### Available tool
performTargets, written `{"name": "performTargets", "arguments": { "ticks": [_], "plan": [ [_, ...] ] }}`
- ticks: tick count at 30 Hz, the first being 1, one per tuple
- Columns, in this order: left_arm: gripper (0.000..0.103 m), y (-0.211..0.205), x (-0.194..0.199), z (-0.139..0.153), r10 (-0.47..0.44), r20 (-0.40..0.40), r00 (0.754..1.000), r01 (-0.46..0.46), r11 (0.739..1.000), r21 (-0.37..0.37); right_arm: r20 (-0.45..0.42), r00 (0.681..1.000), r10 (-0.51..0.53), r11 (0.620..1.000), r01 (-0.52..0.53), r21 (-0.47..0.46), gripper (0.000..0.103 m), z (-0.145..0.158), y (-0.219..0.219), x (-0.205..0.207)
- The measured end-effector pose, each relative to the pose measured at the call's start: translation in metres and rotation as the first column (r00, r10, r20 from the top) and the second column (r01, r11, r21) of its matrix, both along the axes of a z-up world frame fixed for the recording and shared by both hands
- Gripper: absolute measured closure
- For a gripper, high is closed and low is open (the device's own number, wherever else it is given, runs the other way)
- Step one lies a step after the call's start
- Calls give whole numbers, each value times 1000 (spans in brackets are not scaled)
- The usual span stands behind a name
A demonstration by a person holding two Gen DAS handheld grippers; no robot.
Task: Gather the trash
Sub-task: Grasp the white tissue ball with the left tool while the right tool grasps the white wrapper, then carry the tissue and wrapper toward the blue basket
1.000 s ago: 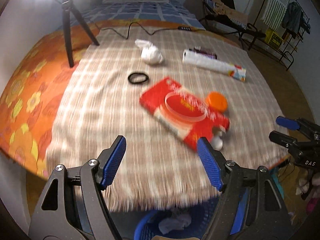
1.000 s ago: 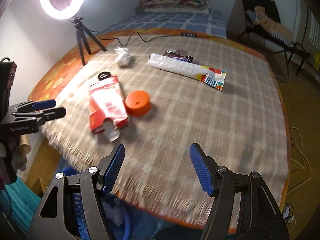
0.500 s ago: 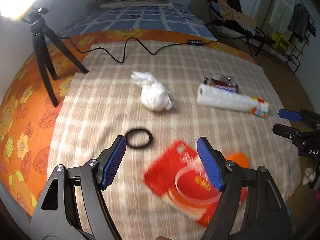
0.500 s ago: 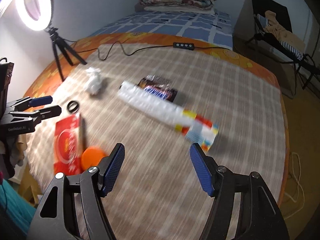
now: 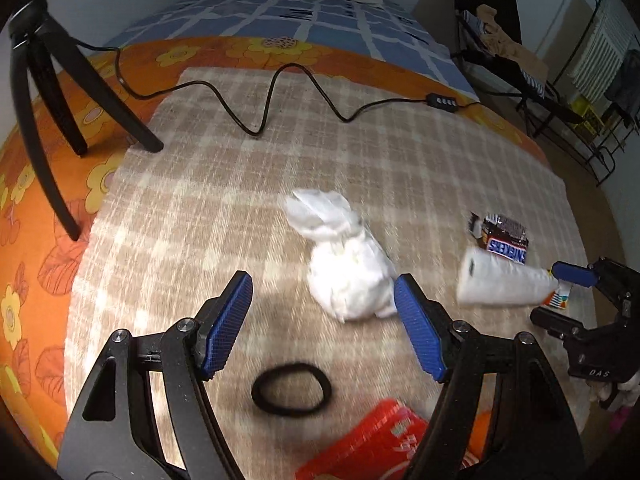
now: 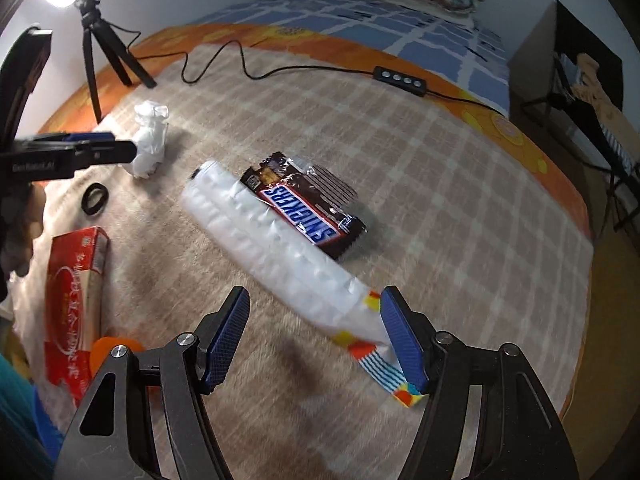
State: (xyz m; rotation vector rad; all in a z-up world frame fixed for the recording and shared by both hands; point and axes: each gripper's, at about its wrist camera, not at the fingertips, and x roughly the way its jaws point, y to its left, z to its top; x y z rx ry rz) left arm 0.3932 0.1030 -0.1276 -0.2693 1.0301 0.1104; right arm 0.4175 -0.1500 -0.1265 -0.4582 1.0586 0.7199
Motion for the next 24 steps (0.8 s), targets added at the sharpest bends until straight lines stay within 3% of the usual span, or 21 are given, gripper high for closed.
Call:
{"name": "performTargets", "arguments": {
  "ticks": [7, 10, 12, 15, 17, 18, 24],
  "plan": [
    [35, -3, 13, -15, -19, -26, 999, 20, 1000, 9, -24, 996, 88, 995, -90, -46, 36, -11, 15, -7],
    [43, -8, 17, -18, -31, -26, 999, 31, 999, 25, -22, 992, 120, 990, -122, -64, 36, -13, 17, -12],
    [56, -13, 18, -17, -49, -20, 999, 50, 998, 42, -23, 994, 103, 993, -104, -62, 36, -13, 15, -10],
    [70, -15, 20, -16, -59, -15, 998, 59, 998, 23, -20, 996, 85, 995, -85, -50, 52, -11, 13, -10],
    [73, -16, 19, -15, -58, -10, 998, 59, 998, 22, -27, 997, 78, 996, -79, -40, 79, -10, 13, -10],
    [74, -15, 18, -15, -59, -8, 998, 59, 998, 20, -28, 997, 75, 996, -76, -39, 84, -9, 13, -12],
    [78, -11, 6, -5, -47, 15, 999, 47, 999, 7, -9, 997, 79, 997, -79, -1, 94, 2, 8, -27]
  ]
}}
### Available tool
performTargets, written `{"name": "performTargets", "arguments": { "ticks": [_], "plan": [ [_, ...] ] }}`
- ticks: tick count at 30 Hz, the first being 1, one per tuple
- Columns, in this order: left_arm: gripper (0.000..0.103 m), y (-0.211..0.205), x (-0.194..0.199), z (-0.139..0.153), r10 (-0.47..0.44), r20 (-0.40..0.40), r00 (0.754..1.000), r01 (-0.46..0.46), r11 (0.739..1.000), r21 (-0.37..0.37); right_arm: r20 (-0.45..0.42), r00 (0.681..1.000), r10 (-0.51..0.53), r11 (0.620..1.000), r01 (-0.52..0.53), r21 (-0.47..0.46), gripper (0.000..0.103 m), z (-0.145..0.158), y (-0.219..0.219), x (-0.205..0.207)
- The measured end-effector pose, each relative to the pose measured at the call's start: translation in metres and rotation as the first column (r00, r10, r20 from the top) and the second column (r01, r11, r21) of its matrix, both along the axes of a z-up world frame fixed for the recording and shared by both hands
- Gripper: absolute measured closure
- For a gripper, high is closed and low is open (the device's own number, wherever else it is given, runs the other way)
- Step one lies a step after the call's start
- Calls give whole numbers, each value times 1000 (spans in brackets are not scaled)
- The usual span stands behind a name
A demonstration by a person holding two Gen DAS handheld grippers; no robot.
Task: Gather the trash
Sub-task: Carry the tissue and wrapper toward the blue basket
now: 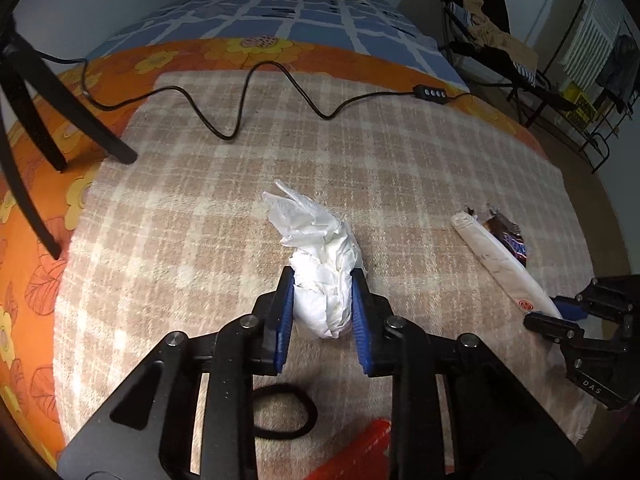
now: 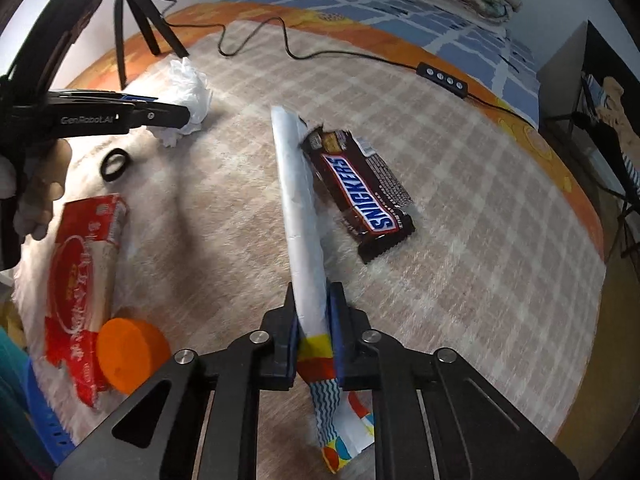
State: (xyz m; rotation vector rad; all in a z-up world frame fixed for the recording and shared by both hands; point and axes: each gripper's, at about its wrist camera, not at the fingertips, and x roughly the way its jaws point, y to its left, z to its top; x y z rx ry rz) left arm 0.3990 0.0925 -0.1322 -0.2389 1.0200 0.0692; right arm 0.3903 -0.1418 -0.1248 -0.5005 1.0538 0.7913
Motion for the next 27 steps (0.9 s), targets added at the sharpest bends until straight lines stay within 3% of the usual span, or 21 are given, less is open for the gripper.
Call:
{"name": "performTargets", "arguments": {
  "ticks": [13, 27],
  "plan": [
    [78, -1, -62, 50, -15, 60, 998, 13, 999, 31, 5, 999, -53, 990, 52, 132, 95, 46, -15, -44],
    [78, -23, -189, 101, -87, 109, 990, 87, 996, 10, 4, 991, -131, 970, 128, 206, 95, 89, -57, -145]
  ]
}}
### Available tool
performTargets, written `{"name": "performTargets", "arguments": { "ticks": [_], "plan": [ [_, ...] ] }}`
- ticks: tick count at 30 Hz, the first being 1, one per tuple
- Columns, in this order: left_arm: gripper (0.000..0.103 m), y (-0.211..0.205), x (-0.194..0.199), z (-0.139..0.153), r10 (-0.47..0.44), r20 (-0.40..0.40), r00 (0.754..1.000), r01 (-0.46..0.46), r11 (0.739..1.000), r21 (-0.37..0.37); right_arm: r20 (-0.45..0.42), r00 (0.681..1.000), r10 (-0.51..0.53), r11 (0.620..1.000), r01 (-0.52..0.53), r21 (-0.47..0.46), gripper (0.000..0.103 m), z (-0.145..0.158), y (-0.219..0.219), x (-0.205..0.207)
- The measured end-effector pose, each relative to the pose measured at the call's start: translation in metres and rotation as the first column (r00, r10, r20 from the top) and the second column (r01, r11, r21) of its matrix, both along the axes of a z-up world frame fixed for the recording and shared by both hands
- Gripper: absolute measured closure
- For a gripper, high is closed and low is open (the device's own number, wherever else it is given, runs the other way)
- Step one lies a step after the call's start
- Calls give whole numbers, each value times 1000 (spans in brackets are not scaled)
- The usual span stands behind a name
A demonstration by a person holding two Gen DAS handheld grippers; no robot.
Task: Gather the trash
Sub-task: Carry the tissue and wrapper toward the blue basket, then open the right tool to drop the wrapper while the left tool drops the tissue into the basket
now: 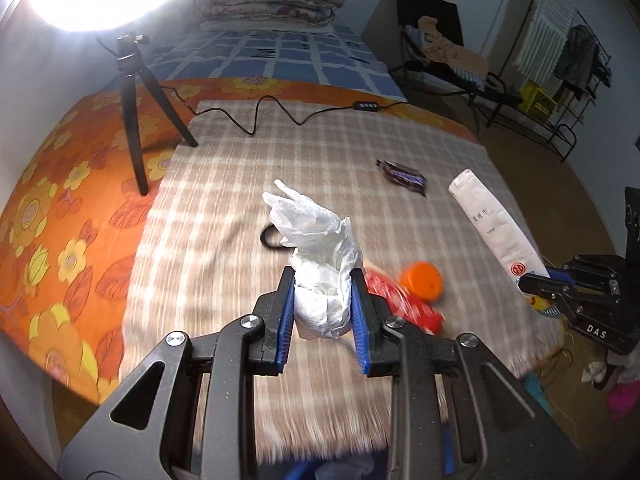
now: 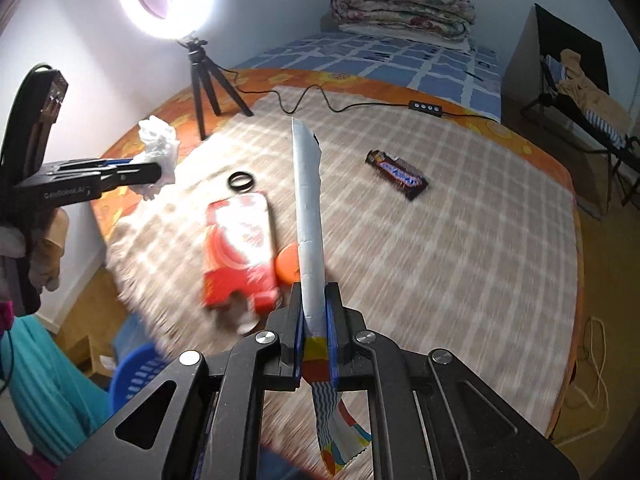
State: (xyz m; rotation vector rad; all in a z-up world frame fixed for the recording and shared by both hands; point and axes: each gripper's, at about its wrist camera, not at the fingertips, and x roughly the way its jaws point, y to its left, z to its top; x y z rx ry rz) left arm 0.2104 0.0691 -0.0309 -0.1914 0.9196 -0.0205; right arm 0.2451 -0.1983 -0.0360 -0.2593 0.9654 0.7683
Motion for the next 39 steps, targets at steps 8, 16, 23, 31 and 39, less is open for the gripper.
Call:
{"name": "performTargets", "arguments": {
  "ticks": [8, 16, 23, 31, 39],
  "plan": [
    [78, -22, -71, 12, -45, 12, 999, 45, 999, -10, -22, 1000, 16, 999, -15, 51, 95, 15, -9, -64],
    [78, -44, -131, 10, -77, 12, 997, 77, 997, -7, -44, 998, 40, 995, -36, 96, 95, 14, -13, -119],
    [78, -63, -169, -10, -102, -9, 995, 102, 995, -11, -100, 992, 80, 994, -73, 77, 95, -12, -7, -159],
    [78, -80, -204, -53, -116, -82, 990, 113, 993, -42, -162, 983, 82, 994, -70, 79, 95, -38, -6, -186],
    [78, -84, -221, -95, -99, -165, 981, 83, 992, -98, -224, 971, 87, 996, -77, 52, 95, -69, -2, -203]
  ]
}}
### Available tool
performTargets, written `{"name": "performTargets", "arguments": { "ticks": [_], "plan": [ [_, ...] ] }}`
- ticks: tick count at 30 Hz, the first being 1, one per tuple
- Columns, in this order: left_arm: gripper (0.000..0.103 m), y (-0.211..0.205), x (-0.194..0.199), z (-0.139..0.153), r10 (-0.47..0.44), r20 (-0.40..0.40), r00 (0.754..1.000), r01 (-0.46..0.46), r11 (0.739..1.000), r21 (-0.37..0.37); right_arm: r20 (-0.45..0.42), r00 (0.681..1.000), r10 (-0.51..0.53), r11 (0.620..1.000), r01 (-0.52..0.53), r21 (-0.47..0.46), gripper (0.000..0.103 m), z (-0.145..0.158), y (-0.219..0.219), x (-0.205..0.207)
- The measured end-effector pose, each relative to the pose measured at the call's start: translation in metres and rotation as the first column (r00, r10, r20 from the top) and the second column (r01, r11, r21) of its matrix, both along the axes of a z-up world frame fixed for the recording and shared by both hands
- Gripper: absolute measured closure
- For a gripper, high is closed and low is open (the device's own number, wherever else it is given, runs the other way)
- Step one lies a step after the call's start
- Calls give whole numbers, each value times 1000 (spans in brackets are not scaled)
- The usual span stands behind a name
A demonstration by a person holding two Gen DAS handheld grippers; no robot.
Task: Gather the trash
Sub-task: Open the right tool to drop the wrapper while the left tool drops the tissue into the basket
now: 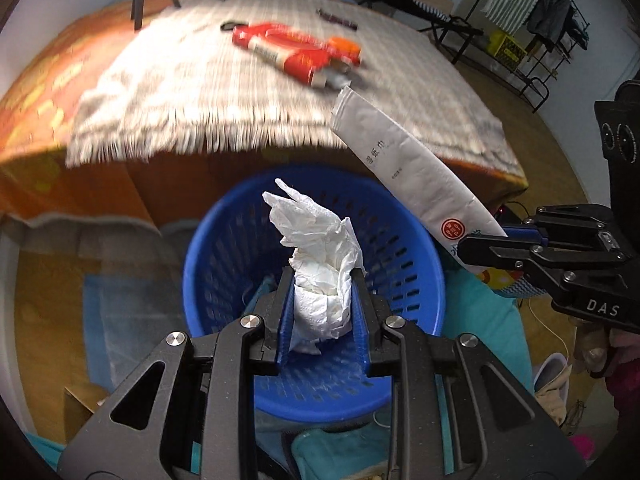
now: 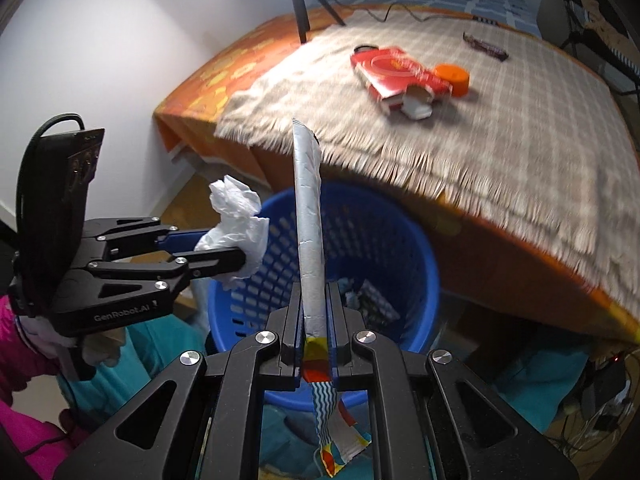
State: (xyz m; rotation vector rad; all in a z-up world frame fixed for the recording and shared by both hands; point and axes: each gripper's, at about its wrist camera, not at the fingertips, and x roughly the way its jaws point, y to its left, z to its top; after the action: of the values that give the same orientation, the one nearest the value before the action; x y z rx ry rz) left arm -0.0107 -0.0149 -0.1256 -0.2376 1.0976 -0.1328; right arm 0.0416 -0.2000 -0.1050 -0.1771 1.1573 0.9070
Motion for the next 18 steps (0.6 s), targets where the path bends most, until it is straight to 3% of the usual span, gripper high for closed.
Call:
{"name": "performTargets", "arguments": {
  "ticks": [18],
  "plan": [
    [78, 0, -1, -46, 11, -102, 995, -9, 1000, 21, -60, 998, -26, 999, 23, -45, 95, -43, 9, -4]
  ]
}}
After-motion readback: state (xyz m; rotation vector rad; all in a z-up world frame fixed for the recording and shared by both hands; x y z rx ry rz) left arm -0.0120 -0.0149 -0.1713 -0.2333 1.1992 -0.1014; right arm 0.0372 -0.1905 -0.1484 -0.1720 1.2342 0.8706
